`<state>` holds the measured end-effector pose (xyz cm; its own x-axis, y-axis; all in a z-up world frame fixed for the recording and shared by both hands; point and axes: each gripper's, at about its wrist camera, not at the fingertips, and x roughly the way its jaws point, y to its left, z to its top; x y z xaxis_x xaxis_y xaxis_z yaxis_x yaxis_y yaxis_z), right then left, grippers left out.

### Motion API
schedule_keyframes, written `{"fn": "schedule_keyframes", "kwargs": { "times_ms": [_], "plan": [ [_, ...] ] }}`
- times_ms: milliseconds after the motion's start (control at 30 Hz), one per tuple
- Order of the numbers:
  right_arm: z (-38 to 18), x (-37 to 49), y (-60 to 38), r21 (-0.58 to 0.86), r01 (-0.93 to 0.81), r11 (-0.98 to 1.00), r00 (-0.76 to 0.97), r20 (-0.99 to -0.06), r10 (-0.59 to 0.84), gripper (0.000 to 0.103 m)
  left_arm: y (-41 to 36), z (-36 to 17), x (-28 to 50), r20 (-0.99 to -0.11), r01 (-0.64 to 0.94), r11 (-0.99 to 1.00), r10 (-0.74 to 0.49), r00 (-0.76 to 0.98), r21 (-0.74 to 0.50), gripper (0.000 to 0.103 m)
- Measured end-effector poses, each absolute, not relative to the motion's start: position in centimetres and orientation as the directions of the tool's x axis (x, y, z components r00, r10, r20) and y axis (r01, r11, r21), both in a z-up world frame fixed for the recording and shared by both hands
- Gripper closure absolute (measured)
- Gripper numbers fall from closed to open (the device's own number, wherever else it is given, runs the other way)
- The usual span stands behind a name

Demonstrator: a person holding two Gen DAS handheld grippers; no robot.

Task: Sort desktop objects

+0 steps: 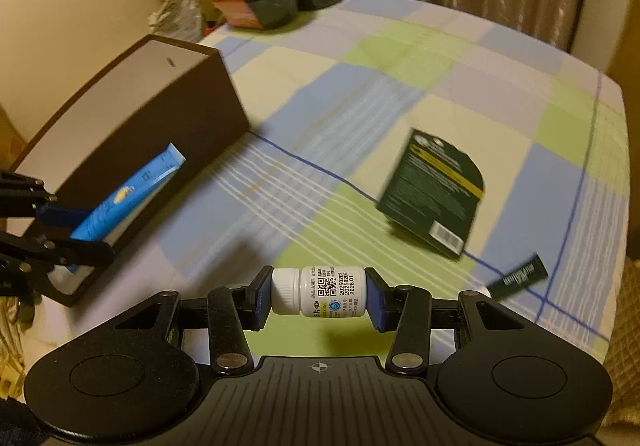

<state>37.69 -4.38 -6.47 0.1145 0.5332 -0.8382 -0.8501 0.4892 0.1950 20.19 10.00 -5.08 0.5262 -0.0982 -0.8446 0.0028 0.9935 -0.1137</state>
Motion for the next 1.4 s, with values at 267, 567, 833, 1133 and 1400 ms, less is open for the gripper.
{"fn": "schedule_keyframes", "kwargs": {
  "times_ms": [267,567,833,1133,1400],
  "plan": [
    [-4.2,35.3,-0.5,0.164,-0.911,0.378,0.083,-0.825,0.56,0.057,14.2,-1.9,16.5,-0.822,-0.035,0.998,-0.027,0.568,-0.057,0.077],
    [-1.0,31.5,5.4,0.153,-0.963,0.222,0.02,-0.779,0.626,0.057,19.8,-0.2,13.3,-0.809,-0.128,0.992,0.091,0.581,0.02,0.077],
    [0.3,28.9,11.3,0.14,-0.983,0.116,-0.03,-0.754,0.656,0.057,23.7,-0.5,12.0,-0.807,-0.17,0.984,0.144,0.572,0.055,0.077],
    [-0.1,28.5,16.7,0.147,-0.986,0.081,-0.058,-0.754,0.655,0.057,27.1,-1.4,12.4,-0.816,-0.166,0.984,0.142,0.56,0.057,0.077],
    [-1.7,29.8,19.4,0.157,-0.981,0.116,-0.051,-0.778,0.626,0.057,30.0,-3.2,14.2,-0.837,-0.139,0.988,0.137,0.53,0.073,0.077]
  ]
}}
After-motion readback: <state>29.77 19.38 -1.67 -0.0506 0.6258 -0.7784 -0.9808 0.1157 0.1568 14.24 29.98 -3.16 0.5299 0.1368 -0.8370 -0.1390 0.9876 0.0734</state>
